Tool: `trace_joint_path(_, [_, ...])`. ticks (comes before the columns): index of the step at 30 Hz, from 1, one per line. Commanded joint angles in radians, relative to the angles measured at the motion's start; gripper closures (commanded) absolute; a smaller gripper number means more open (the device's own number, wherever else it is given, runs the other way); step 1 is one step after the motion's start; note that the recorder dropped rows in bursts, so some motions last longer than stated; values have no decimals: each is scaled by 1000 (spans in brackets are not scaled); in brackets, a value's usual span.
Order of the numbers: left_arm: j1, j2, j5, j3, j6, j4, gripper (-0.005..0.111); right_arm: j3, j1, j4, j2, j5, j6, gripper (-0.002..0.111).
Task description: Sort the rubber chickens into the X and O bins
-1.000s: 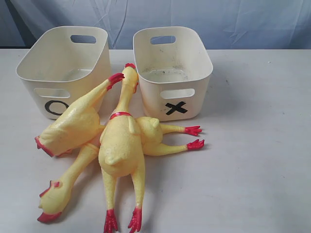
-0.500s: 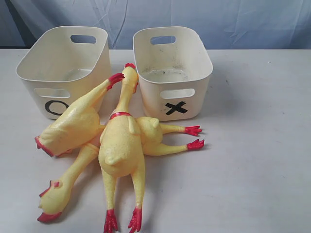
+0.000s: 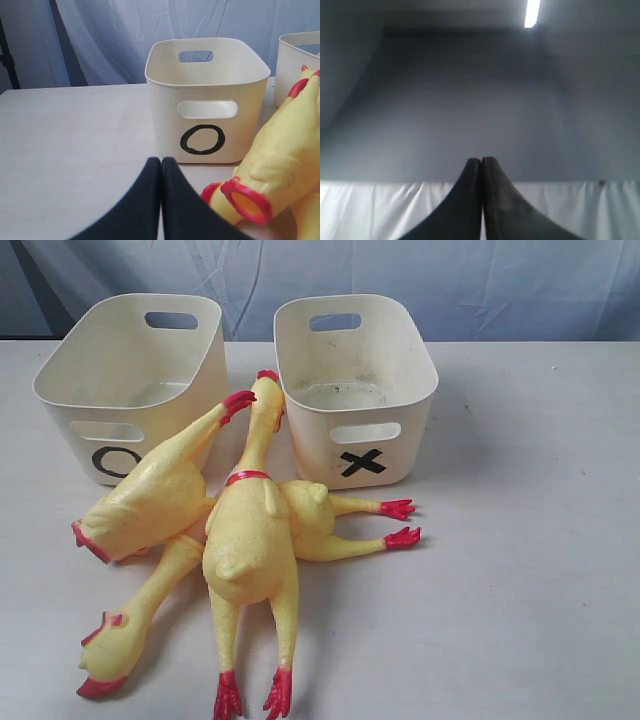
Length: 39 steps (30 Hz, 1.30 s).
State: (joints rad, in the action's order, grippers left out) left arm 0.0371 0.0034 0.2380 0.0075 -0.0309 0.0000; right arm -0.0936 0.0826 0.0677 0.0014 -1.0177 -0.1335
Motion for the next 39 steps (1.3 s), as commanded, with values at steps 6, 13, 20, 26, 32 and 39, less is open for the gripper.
trace_joint_path(6, [4, -3, -8, -7, 2, 0, 107, -663, 0, -181, 433, 160, 160, 109])
trace_joint_path(13, [4, -3, -8, -7, 2, 0, 107, -1170, 37, -673, 845, 835, 1042, 109])
trace_joint_path(20, [4, -3, -8, -7, 2, 0, 107, -1238, 192, -906, 1057, 969, 1271, 109])
trace_joint_path(26, [4, -3, -8, -7, 2, 0, 107, -1237, 351, -1030, 1191, 983, 1228, 109])
trace_joint_path(32, [4, -3, -8, -7, 2, 0, 107, -1237, 464, -1476, 1269, 1123, 932, 109])
trace_joint_path(39, [4, -3, -8, -7, 2, 0, 107, -1237, 487, -1586, 1278, 1332, 546, 109])
